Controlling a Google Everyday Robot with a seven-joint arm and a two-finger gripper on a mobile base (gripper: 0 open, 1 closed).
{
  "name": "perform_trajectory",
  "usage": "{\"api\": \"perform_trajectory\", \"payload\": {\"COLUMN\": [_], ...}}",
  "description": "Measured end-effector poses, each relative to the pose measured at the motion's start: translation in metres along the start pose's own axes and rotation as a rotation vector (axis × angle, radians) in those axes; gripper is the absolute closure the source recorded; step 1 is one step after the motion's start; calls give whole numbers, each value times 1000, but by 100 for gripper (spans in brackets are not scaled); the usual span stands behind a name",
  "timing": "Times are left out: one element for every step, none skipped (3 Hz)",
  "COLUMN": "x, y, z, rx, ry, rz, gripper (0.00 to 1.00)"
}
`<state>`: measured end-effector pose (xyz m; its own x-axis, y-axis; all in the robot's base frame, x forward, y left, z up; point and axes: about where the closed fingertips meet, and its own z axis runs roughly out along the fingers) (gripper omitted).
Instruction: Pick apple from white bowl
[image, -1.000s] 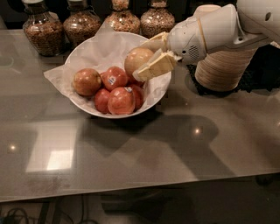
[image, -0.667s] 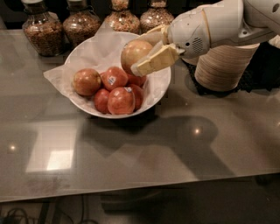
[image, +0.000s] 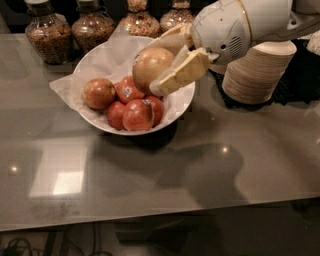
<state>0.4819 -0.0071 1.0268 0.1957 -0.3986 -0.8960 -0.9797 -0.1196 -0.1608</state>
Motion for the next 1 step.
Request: {"api": "perform_trajectory", "payload": {"x": [0], "y": [0], "z": [0], "rx": [0], "ry": [0], "rz": [0], "gripper": [100]}}
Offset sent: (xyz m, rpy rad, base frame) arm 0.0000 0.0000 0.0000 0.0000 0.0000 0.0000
